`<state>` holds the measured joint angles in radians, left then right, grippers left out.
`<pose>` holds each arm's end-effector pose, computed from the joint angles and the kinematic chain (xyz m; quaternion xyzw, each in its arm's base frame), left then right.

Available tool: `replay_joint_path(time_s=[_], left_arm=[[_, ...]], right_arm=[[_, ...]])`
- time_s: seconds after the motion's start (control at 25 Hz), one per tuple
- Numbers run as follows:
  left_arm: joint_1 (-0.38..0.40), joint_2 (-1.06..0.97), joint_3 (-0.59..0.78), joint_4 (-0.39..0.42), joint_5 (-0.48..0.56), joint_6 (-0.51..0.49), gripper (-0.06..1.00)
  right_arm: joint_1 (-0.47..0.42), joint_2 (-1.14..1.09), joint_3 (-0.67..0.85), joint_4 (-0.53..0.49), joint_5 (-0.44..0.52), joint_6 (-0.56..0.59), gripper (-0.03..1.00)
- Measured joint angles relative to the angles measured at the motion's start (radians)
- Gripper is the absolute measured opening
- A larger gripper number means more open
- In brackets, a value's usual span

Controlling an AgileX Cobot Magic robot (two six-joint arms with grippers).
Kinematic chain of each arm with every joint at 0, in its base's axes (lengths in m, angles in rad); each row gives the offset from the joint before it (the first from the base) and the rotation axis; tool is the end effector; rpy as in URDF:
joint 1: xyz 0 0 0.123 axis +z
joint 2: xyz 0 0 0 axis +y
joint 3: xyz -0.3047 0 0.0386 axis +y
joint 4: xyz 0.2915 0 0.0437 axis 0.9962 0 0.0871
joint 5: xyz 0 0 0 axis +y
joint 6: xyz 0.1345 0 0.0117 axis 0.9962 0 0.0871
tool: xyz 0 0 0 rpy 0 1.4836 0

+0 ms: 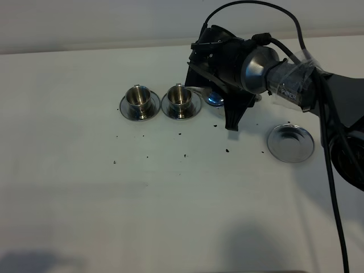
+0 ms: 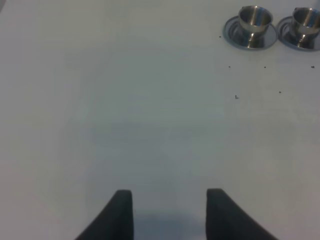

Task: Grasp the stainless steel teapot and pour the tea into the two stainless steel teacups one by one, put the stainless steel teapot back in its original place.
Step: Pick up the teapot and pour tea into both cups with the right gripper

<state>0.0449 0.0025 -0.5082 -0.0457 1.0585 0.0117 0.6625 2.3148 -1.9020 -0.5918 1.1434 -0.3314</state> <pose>0.0500 -0.0031 0.2812 -0.0132 0.8508 -0.0080 0.5252 0.4677 0.2779 0.1296 -0.5497 0.7886 -0.2595 0.0927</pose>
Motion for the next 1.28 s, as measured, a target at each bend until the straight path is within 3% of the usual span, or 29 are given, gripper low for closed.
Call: replay_joint_path(time_s=[1.28], left_arm=[[0.000, 0.000, 0.000, 0.000, 0.000, 0.000, 0.38]], right_arm=[[0.049, 0.028, 0.000, -0.215, -0.037, -0.059, 0.18]])
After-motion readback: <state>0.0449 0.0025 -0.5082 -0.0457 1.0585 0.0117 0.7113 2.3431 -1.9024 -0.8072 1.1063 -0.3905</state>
